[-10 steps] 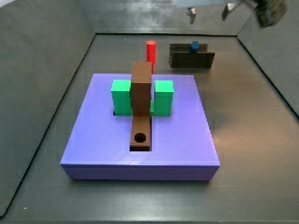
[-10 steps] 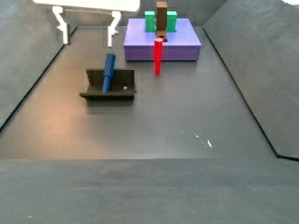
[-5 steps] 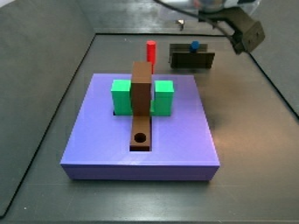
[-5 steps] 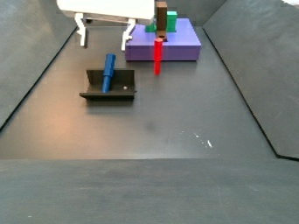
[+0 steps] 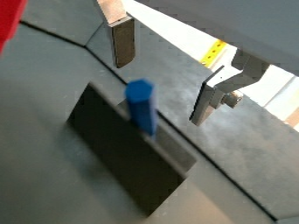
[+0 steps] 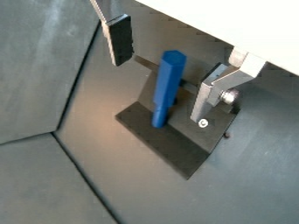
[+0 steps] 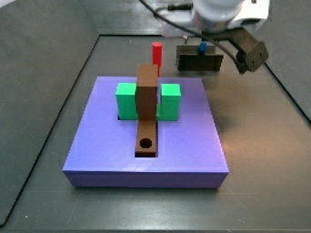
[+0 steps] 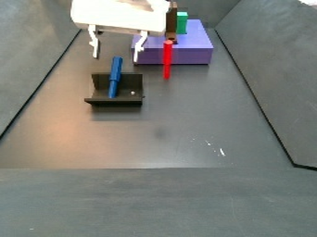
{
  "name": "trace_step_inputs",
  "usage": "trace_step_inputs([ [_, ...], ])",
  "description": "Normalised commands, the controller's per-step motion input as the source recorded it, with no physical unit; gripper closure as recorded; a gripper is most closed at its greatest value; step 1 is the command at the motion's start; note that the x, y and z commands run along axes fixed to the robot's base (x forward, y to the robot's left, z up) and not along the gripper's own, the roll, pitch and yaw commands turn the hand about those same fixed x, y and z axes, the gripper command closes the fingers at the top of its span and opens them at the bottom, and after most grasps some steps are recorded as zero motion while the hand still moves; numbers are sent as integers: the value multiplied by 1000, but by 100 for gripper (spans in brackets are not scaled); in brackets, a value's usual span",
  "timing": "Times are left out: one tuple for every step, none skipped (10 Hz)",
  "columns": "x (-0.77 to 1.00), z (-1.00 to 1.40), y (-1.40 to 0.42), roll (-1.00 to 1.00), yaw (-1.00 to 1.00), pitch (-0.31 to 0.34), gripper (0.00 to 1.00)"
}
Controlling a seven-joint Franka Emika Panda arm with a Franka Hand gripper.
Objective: Pick up the blue object. Move up. Place the blue object on the fixture. Regrasp the blue object. Move to above the board. Insert the blue object.
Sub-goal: Regrasp the blue object.
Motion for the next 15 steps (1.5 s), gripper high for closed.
trace_step_inputs([
  [66,-274,-109,0,246,0,0],
  [57,-243,-43,0,243,0,0],
  [37,-206,-11,0,246,0,0],
  [0,-183,-89,66,237,-23,0],
  [0,-166,-91,57,231,-11,0],
  [0,-46,-43,109,217,0,0],
  [0,0,-17,146,117,0,0],
  [0,0,0,0,0,0,0],
  [0,0,0,0,0,0,100],
  [0,0,0,0,0,0,100],
  [0,0,0,0,0,0,100],
  [0,0,0,0,0,0,100],
  [0,0,0,0,0,0,100],
  [0,0,0,0,0,0,100],
  [0,0,0,0,0,0,100],
])
